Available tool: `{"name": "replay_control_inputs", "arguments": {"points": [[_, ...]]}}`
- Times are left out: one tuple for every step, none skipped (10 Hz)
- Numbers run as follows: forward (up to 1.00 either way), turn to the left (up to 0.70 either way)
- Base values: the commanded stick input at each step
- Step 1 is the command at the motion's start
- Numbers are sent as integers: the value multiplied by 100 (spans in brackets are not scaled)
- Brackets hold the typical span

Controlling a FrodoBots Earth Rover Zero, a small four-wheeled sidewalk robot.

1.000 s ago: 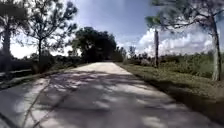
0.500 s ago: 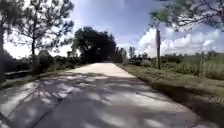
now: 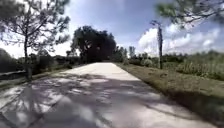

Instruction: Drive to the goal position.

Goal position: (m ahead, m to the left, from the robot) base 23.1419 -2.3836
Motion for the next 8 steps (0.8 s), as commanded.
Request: {"name": "replay_control_inputs", "arguments": {"points": [[85, 0], [85, 0], [85, 0], [85, 0], [85, 0], [85, 0], [85, 0], [85, 0]]}}
